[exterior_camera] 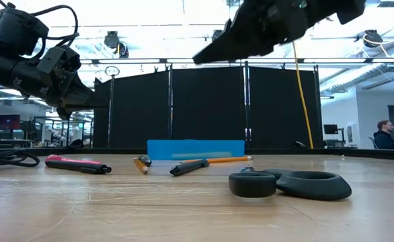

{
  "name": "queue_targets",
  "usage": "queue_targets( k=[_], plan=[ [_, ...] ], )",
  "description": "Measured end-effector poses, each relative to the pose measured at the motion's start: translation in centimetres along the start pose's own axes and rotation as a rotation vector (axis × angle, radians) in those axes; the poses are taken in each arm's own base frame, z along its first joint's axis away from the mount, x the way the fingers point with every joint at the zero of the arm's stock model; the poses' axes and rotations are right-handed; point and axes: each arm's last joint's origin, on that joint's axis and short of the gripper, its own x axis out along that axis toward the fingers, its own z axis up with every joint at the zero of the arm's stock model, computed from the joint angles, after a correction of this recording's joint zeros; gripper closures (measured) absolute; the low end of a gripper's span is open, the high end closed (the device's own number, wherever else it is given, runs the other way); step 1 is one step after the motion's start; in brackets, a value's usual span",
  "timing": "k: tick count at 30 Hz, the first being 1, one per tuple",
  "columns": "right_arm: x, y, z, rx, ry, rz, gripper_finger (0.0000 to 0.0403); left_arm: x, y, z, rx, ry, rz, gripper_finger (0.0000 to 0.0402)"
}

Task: Pick & place school supplies into a supply box
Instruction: Put the black pen into the blue supply box

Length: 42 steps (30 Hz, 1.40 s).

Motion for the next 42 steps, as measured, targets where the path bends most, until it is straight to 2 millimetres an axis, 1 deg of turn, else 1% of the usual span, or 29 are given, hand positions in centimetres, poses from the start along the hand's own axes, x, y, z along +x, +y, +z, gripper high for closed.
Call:
queue_targets(
  k=[4, 7, 13, 24, 28, 30, 35, 39, 42],
  plan=[
    [-0.3, 0.9, 0.3, 0.070, -0.024, 0.026, 0.0310, 0.0, 0.0, 0.0, -0.001, -0.006, 0.016, 0.0371],
    [-0.5, 1.6, 0.1, 0.085, 0.004, 0.046, 0.0310, 0.0, 0.1, 0.0, -0.004, -0.006, 0.017, 0.0371],
    [-1.0, 2.8, -1.1, 0.130, 0.129, 0.079, 0.0310, 0.0, 0.0, 0.0, -0.017, -0.007, 0.017, 0.0371],
    [-1.6, 3.4, -2.8, 0.269, 0.319, 0.092, 0.0310, 0.0, 0.1, 0.0, -0.021, -0.006, 0.017, 0.0371],
    [-2.5, 3.6, -3.1, 0.356, 0.406, 0.149, 0.0310, 0.0, 0.0, 0.0, -0.022, -0.006, 0.017, 0.0371],
    [-3.2, 3.6, -3.1, 0.398, 0.457, 0.165, 0.0310, 0.0, 0.0, 0.0, -0.022, -0.006, 0.017, 0.0371],
    [-4.8, 3.8, -2.8, 0.456, 0.524, 0.220, 0.0310, 0.0, 0.1, 0.0, -0.022, -0.009, 0.027, 0.0371],
    [-5.4, 4.5, -2.7, 0.508, 0.567, 0.293, 0.0310, 0.0, 0.1, 0.0, -0.028, -0.009, 0.027, 0.0371],
    [-6.0, 5.2, -3.1, 0.490, 0.626, 0.322, 0.0310, 0.0, 0.1, 0.0, -0.029, -0.014, 0.038, 0.0371]
  ],
)
